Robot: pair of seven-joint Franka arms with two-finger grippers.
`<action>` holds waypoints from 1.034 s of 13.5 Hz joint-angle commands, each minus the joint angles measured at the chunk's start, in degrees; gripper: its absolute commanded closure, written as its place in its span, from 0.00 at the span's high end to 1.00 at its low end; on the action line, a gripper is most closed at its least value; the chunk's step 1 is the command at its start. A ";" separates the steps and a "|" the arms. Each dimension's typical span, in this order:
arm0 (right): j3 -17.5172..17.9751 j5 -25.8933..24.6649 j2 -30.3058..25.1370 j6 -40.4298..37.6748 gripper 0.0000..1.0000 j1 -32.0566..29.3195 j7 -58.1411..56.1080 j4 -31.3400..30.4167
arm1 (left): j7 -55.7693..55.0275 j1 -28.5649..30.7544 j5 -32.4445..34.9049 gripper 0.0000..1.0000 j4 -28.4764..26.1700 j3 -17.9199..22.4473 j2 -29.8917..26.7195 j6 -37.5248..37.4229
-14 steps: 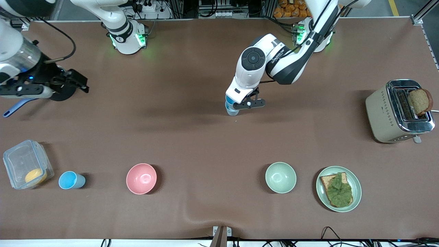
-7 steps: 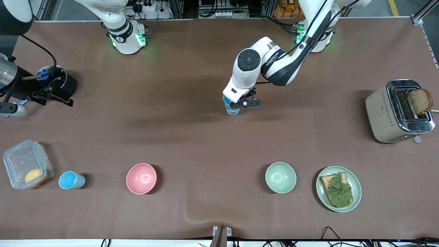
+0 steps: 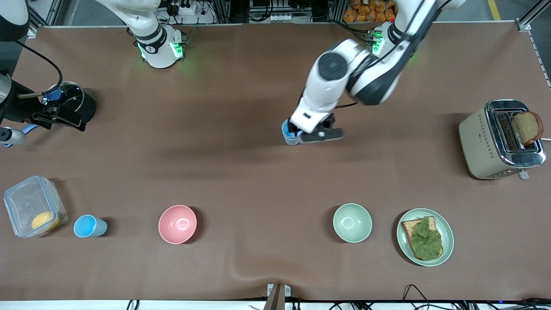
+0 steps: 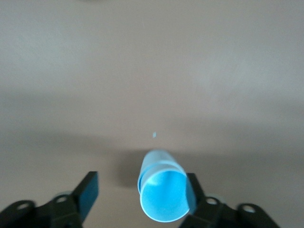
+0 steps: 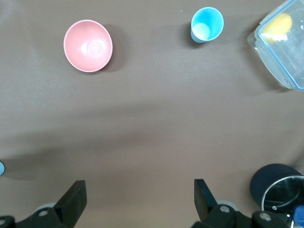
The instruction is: Stack blue cups with both arms
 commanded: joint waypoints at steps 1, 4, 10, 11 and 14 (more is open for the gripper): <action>-5.12 -0.24 0.26 -1.57 1.00 4.82 -0.15 1.66 | -0.34 6.52 1.28 1.00 -0.87 -0.23 -9.83 -4.20; -5.12 0.20 0.26 -2.01 1.00 4.74 0.20 1.84 | 2.02 12.14 3.03 1.00 -0.61 -0.15 -15.46 -8.68; -5.03 -0.41 0.26 -2.36 1.00 4.74 0.38 1.92 | 19.69 21.92 2.16 1.00 9.49 0.11 -16.09 -21.61; -5.04 -0.50 0.26 -2.36 1.00 4.65 -0.14 1.92 | 19.87 22.88 2.16 1.00 10.11 0.03 -16.01 -23.10; -4.95 -1.03 0.34 -2.36 1.00 5.09 -0.06 2.27 | 25.30 22.98 -1.07 1.00 12.39 2.21 -16.09 -26.36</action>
